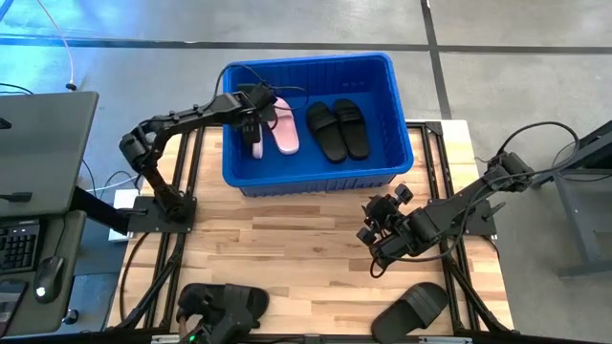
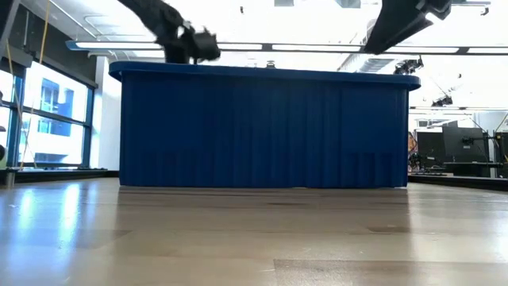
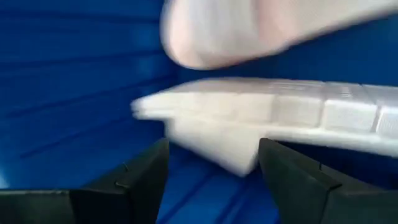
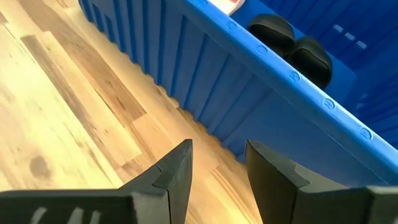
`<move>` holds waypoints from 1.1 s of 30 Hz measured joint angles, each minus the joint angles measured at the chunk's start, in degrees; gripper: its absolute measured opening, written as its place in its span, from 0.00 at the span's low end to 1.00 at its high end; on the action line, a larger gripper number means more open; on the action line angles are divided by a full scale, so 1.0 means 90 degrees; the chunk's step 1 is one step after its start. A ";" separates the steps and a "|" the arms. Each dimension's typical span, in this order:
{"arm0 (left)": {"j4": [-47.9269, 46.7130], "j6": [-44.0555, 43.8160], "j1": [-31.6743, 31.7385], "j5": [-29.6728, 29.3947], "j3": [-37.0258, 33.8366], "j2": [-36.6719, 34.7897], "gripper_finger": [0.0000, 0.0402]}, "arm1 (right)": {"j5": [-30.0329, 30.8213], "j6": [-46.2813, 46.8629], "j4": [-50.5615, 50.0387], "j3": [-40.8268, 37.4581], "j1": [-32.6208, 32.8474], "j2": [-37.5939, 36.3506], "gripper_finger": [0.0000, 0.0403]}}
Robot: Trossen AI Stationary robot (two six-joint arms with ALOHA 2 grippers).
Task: Pick and place slides into bin
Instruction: Put the black slide into the blue bin
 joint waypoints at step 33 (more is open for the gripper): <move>-0.5104 -0.3774 -0.6819 0.0392 0.4111 -0.1846 0.61 | -0.0518 0.0181 0.0357 -0.0058 0.0200 0.0102 0.34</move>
